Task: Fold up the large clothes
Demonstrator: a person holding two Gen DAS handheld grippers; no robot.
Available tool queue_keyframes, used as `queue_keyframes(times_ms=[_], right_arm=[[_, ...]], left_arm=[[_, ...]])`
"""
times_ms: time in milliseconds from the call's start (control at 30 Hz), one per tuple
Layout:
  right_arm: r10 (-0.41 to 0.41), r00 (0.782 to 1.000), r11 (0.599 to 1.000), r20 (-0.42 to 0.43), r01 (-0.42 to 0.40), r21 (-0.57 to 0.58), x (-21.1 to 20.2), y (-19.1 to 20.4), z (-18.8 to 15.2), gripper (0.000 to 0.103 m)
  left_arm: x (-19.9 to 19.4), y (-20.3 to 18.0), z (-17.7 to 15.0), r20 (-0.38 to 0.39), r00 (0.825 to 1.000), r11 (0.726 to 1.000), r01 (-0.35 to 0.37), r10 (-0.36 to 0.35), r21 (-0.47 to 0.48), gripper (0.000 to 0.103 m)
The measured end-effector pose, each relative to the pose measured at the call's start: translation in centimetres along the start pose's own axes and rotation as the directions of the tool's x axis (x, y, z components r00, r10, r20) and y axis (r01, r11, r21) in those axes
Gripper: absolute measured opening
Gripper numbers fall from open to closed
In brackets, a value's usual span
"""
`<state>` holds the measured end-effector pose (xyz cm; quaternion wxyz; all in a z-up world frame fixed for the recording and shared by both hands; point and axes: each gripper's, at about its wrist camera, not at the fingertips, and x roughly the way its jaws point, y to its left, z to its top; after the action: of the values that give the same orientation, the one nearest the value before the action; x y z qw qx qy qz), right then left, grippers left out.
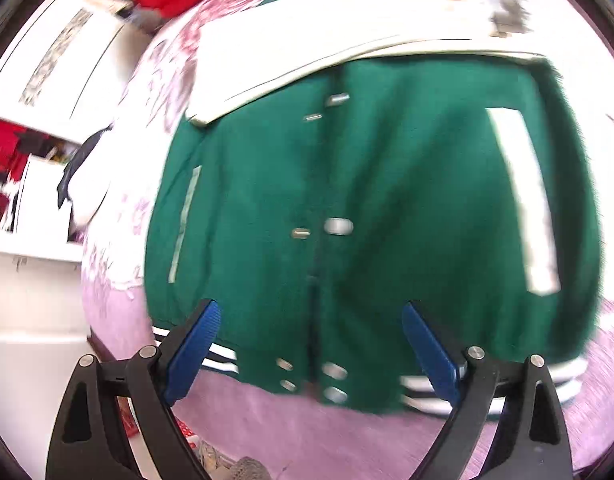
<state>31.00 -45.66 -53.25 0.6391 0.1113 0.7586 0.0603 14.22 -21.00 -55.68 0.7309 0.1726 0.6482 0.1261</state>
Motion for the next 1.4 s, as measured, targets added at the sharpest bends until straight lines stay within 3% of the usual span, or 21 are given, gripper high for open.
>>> queue_keyframes(times_ms=[167,333,400,467,633,700,733,767,800,867,933,1067,1100,1133,1200,1267,1300,1333,1400], right_arm=[[-0.051,0.999,0.993,-0.002,0.051,0.108,-0.8,-8.1,-4.7,0.064],[-0.063,0.998,0.972,0.007,0.060,0.228,0.0,-12.4,-5.0,0.064],[-0.067,0.998,0.966,0.009,0.062,0.252,0.3,-13.1,-4.4,0.064],[-0.073,0.997,0.965,0.027,0.064,0.255,0.5,-13.0,-3.8,0.064],[-0.070,0.996,0.975,0.058,0.056,0.215,1.1,-13.0,-1.2,0.064],[-0.015,0.996,0.983,0.084,-0.001,0.184,1.9,-12.7,0.5,0.064],[0.044,0.994,0.986,0.099,-0.060,0.157,2.4,-12.4,1.6,0.065],[0.122,0.987,0.983,0.107,-0.135,0.125,3.2,-11.9,2.8,0.068],[0.189,0.977,0.976,0.103,-0.199,0.092,3.9,-11.4,4.0,0.079],[0.342,0.936,0.938,0.083,-0.346,0.028,5.7,-9.8,6.9,0.087],[0.447,0.891,0.893,0.080,-0.449,0.015,7.1,-8.6,9.7,0.089],[0.698,0.710,0.710,0.096,-0.703,0.037,8.9,-6.2,16.0,0.093],[0.722,0.686,0.686,0.088,-0.727,0.039,9.5,-5.4,17.4,0.096],[0.723,0.687,0.686,0.075,-0.727,0.046,10.4,-4.7,18.8,0.096],[0.684,0.729,0.727,0.002,-0.682,0.080,12.4,-3.1,20.9,0.097],[0.662,0.749,0.745,0.024,-0.662,0.080,12.1,-1.9,21.3,0.094],[0.644,0.765,0.763,0.014,-0.644,0.056,11.8,-0.8,21.4,0.059],[0.627,0.779,0.778,-0.009,-0.626,0.052,11.6,0.1,21.4,0.037],[0.587,0.810,0.808,0.002,-0.586,0.057,10.8,1.3,21.1,0.031]], left_arm=[[-3.4,-10.0,-2.2,0.007,0.997,0.981,0.071,-0.073,0.181,0.094],[-2.9,-21.0,-3.5,0.062,0.998,0.921,-0.044,0.022,0.386,0.094],[-0.4,-23.4,-3.8,0.018,0.998,0.906,-0.065,0.064,0.417,0.094],[1.8,-24.3,-4.0,-0.042,0.996,0.911,-0.059,0.083,0.408,0.094],[1.9,-23.0,-1.6,-0.038,0.995,0.944,-0.077,0.094,0.322,0.095],[1.5,-21.2,-0.3,0.022,0.988,0.948,-0.152,0.152,0.279,0.091],[1.3,-20.1,0.5,0.019,0.991,0.959,-0.136,0.136,0.247,0.091],[1.2,-19.0,1.0,0.016,0.992,0.968,-0.126,0.125,0.215,0.084],[0.9,-18.1,1.4,0.021,0.993,0.974,-0.117,0.115,0.193,0.055],[0.5,-16.7,1.6,0.023,0.998,0.985,-0.069,0.066,0.158,0.028],[-0.1,-15.5,1.5,0.055,0.997,0.984,-0.057,0.049,0.166,0.023],[-1.0,-15.3,0.6,0.067,0.997,0.984,-0.037,0.026,0.173,0.021],[-1.3,-15.3,0.6,0.071,0.997,0.985,-0.034,0.022,0.171,0.021],[-1.4,-15.3,0.5,0.073,0.997,0.986,-0.027,0.016,0.163,0.020],[-1.6,-15.1,0.4,0.080,0.997,0.990,-0.015,0.004,0.139,0.020],[-2.0,-14.4,0.7,0.083,0.997,0.993,-0.003,-0.007,0.116,0.020],[-2.4,-14.1,0.7,0.086,0.996,0.995,0.004,-0.012,0.101,0.020],[-2.6,-13.6,0.6,0.091,0.996,0.996,0.006,-0.014,0.088,0.020],[-2.7,-12.4,0.8,0.103,0.994,0.997,0.012,-0.019,0.073,0.020]])
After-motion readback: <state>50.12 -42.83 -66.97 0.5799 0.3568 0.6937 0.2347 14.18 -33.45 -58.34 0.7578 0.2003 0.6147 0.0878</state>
